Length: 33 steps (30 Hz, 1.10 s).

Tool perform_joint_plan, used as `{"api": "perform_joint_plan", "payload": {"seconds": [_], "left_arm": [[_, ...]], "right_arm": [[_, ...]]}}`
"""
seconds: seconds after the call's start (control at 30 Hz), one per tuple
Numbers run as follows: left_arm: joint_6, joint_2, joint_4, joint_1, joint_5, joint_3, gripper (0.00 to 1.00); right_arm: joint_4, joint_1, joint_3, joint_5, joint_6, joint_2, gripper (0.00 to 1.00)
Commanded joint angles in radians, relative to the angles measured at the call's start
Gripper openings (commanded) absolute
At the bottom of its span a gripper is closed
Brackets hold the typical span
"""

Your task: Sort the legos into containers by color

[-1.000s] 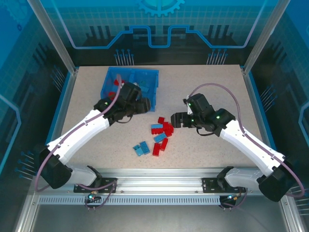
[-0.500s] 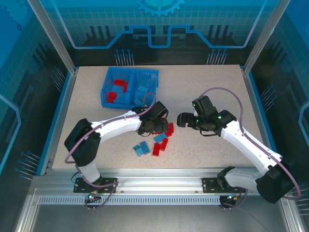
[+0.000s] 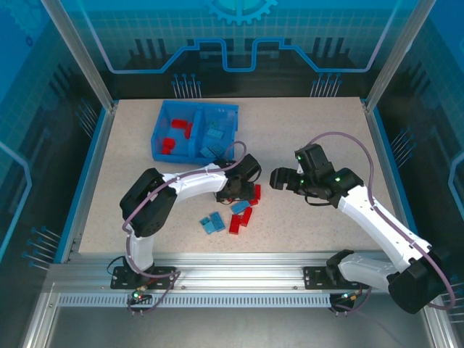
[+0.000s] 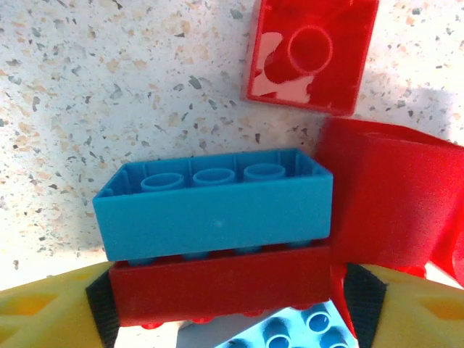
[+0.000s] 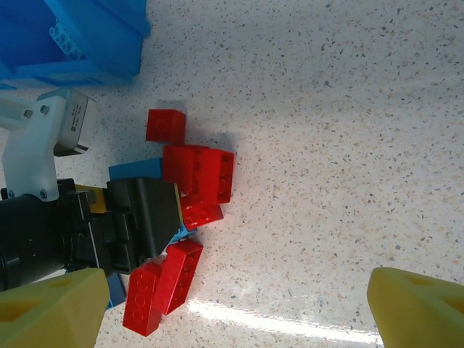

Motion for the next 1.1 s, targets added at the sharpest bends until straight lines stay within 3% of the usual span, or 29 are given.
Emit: {"api": "perform_joint_plan", "payload": {"seconds": [0.0,0.37,0.5,0.73,0.87,1.07], "left_arm": [[0.004,0.009,-0.034,0.001,-0.032,-0.019,0.77],[0.010,-0.036,-0.031,0.003,-0.049,-0.064,0.62],[0.019,-0.130,-0.053,0.004,-0.049,-0.057,0.62],[0.068,-0.249,-0.150,0.019,-0.145,0.036,0.62],[0.156,-0.316,-0.138,0.139,-0.210,0.100,0.61],[0.225,-0.212,-0.100,0.488,-0.140,0.308,0.61]], "right_arm": [[-0.008,-0.015,-0.014,-0.018,0.018,-0.009,0.93],[-0.017,-0.015,-0.008,-0.020,0.027,-0.015,0.93],[-0.016,-0.015,-0.006,-0.020,0.030,-0.018,0.93],[-0.011,-0.016,0.001,-0.022,0.030,-0.009,0.93],[-0.017,-0.015,0.008,-0.016,0.025,-0.015,0.94],[-0.014,-0.015,0.002,-0.022,0.027,-0.032,0.94]]}}
